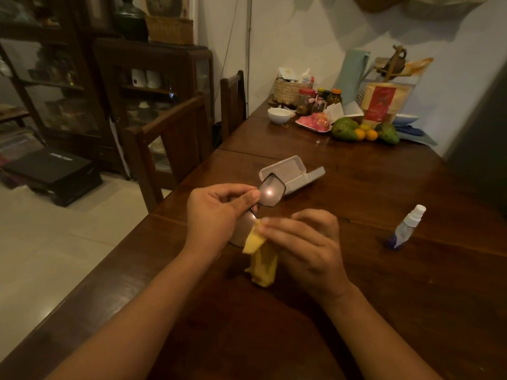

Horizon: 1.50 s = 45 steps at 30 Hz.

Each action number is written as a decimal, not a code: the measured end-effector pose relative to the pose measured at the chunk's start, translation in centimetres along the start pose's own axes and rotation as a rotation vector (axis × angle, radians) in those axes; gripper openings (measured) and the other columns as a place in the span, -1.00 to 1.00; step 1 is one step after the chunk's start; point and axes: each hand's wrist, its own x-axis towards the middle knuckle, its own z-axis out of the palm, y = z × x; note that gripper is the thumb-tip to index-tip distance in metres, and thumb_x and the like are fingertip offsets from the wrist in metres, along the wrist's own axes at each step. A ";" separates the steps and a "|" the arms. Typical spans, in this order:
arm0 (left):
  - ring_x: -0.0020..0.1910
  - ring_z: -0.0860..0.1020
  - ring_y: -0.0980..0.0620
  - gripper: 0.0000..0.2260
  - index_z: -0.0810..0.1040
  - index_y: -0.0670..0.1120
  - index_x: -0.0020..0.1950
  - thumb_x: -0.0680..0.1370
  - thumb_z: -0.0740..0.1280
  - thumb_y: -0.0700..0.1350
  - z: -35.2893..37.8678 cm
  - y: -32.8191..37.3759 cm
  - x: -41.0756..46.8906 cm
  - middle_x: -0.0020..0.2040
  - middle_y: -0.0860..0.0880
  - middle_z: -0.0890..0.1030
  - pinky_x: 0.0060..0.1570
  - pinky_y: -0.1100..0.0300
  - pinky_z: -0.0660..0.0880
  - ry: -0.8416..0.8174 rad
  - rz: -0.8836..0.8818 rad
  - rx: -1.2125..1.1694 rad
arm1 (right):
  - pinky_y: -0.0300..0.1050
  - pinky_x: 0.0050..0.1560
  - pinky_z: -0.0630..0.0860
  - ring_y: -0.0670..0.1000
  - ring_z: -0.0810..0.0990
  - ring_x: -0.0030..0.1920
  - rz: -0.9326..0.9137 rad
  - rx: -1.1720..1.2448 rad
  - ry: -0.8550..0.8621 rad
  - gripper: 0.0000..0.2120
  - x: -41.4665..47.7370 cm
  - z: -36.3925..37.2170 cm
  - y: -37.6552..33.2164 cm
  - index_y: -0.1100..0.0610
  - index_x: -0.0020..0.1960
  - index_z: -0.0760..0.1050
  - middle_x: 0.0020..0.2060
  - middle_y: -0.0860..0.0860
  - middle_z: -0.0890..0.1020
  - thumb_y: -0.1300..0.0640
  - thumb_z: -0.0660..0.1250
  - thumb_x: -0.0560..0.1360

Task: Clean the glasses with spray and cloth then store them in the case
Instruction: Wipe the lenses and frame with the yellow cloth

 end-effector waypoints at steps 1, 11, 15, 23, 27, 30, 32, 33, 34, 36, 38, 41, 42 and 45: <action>-0.28 0.68 -0.03 -0.92 0.73 -0.10 -0.10 0.42 0.53 -0.18 -0.1 -0.1 0.1 -0.30 -0.09 0.72 -0.20 0.09 0.62 -0.013 -0.001 0.014 | 0.00 0.06 0.43 0.03 0.52 0.11 0.064 0.016 0.048 -0.76 0.0 -0.1 0.3 -0.06 0.29 0.55 0.25 -0.15 0.60 0.03 0.35 0.62; -0.32 0.66 0.12 -0.89 0.71 -0.01 -0.22 0.41 0.52 -0.22 0.6 -0.3 0.0 -0.31 -0.01 0.72 -0.29 0.26 0.57 -0.097 -0.029 0.049 | 0.10 0.06 0.35 0.07 0.49 0.16 0.170 -0.185 0.033 -0.77 0.1 -0.3 0.9 -0.10 0.18 0.65 0.20 -0.15 0.65 -0.08 0.32 0.59; -0.39 0.64 0.12 -0.89 0.70 -0.04 -0.24 0.42 0.51 -0.25 0.4 -0.2 0.2 -0.37 -0.03 0.70 -0.35 0.28 0.56 -0.074 -0.080 0.041 | 0.09 0.03 0.35 0.09 0.45 0.13 0.062 -0.322 0.006 -0.79 -0.1 -0.5 1.5 -0.12 0.16 0.66 0.09 -0.06 0.69 -0.10 0.36 0.56; -0.31 0.66 -0.02 -0.96 0.74 -0.09 -0.21 0.44 0.51 -0.20 0.6 -0.5 0.1 -0.29 -0.13 0.71 -0.18 0.04 0.61 -0.130 -0.205 0.040 | 0.12 0.00 0.37 0.07 0.46 0.12 0.140 -0.259 -0.035 -0.76 -0.4 -0.3 2.0 -0.05 0.23 0.62 0.11 -0.08 0.68 -0.03 0.36 0.59; -0.30 0.67 -0.04 -0.99 0.73 -0.16 -0.17 0.43 0.51 -0.23 0.5 -0.2 0.1 -0.28 -0.17 0.71 -0.23 0.08 0.61 -0.176 -0.319 -0.015 | 0.14 -0.05 0.39 0.07 0.47 0.08 0.180 -0.224 -0.068 -0.79 -0.7 -0.6 2.5 -0.06 0.18 0.65 0.07 -0.11 0.69 -0.02 0.37 0.57; -0.15 0.70 -0.13 -0.90 0.73 -0.18 -0.11 0.39 0.53 -0.27 0.2 0.1 0.3 -0.20 -0.18 0.73 -0.08 -0.01 0.63 -0.222 -0.391 0.014 | 0.11 -0.04 0.37 0.06 0.46 0.07 0.205 -0.208 -0.068 -0.80 -0.7 -0.6 2.5 -0.05 0.12 0.68 0.03 -0.12 0.70 -0.03 0.34 0.57; -0.14 0.69 -0.15 -0.86 0.72 -0.20 -0.11 0.35 0.52 -0.33 0.1 0.3 0.3 -0.18 -0.20 0.72 -0.06 -0.03 0.62 -0.232 -0.419 0.006 | 0.11 -0.05 0.37 0.06 0.46 0.07 0.215 -0.183 -0.088 -0.79 -0.7 -0.6 2.5 -0.05 0.12 0.68 0.02 -0.13 0.70 -0.03 0.34 0.56; -0.16 0.69 -0.15 -0.85 0.72 -0.21 -0.12 0.34 0.52 -0.36 0.1 0.3 0.3 -0.19 -0.21 0.72 -0.08 -0.01 0.62 -0.226 -0.430 -0.012 | 0.10 -0.06 0.38 0.06 0.46 0.06 0.216 -0.170 -0.104 -0.79 -0.7 -0.6 2.5 -0.05 0.12 0.68 0.02 -0.12 0.71 -0.03 0.34 0.56; -0.19 0.68 -0.14 -0.84 0.71 -0.21 -0.13 0.34 0.51 -0.39 0.2 0.4 0.2 -0.21 -0.22 0.71 -0.11 0.00 0.63 -0.216 -0.434 -0.025 | 0.09 -0.07 0.38 0.05 0.46 0.05 0.217 -0.157 -0.122 -0.79 -0.8 -0.6 2.6 -0.05 0.12 0.68 0.01 -0.12 0.71 -0.04 0.33 0.56; -0.20 0.69 -0.12 -0.82 0.71 -0.19 -0.15 0.34 0.50 -0.41 0.2 0.3 0.3 -0.21 -0.21 0.72 -0.14 0.04 0.62 -0.191 -0.428 -0.010 | 0.06 -0.09 0.37 0.05 0.46 0.04 0.252 -0.121 -0.144 -0.78 -1.1 -0.6 2.8 -0.07 0.13 0.67 -0.01 -0.12 0.71 -0.04 0.32 0.55; -0.17 0.70 -0.12 -0.82 0.72 -0.16 -0.15 0.34 0.50 -0.40 0.1 0.1 0.5 -0.19 -0.19 0.73 -0.15 0.05 0.62 -0.170 -0.426 0.019 | 0.07 -0.10 0.39 0.06 0.48 0.03 0.358 -0.039 -0.123 -0.79 -1.1 -0.6 3.0 -0.08 0.14 0.66 0.00 -0.14 0.70 -0.01 0.33 0.55; -0.14 0.70 -0.09 -0.83 0.73 -0.15 -0.12 0.35 0.51 -0.36 0.0 -0.1 0.6 -0.18 -0.15 0.73 -0.15 0.06 0.62 -0.152 -0.428 0.026 | 0.10 -0.10 0.41 0.07 0.50 0.02 0.399 0.075 -0.092 -0.76 -0.3 -0.6 2.2 -0.07 0.19 0.63 0.05 -0.14 0.69 0.03 0.33 0.56; -0.16 0.71 -0.07 -0.83 0.73 -0.17 -0.10 0.36 0.52 -0.35 0.0 -0.1 0.6 -0.19 -0.14 0.73 -0.19 0.09 0.62 -0.141 -0.430 0.015 | 0.07 -0.10 0.41 0.07 0.50 0.02 0.361 0.085 -0.112 -0.75 0.0 -0.5 1.4 -0.07 0.21 0.62 0.06 -0.14 0.68 0.03 0.32 0.56; -0.31 0.67 -0.04 -0.84 0.70 -0.22 -0.08 0.38 0.50 -0.37 0.2 0.0 0.5 -0.29 -0.16 0.71 -0.30 0.16 0.61 -0.100 -0.441 -0.068 | -0.01 -0.01 0.35 0.05 0.52 0.09 0.194 0.066 -0.246 -0.74 0.6 0.0 -1.3 -0.06 0.21 0.62 0.12 -0.15 0.67 -0.02 0.33 0.55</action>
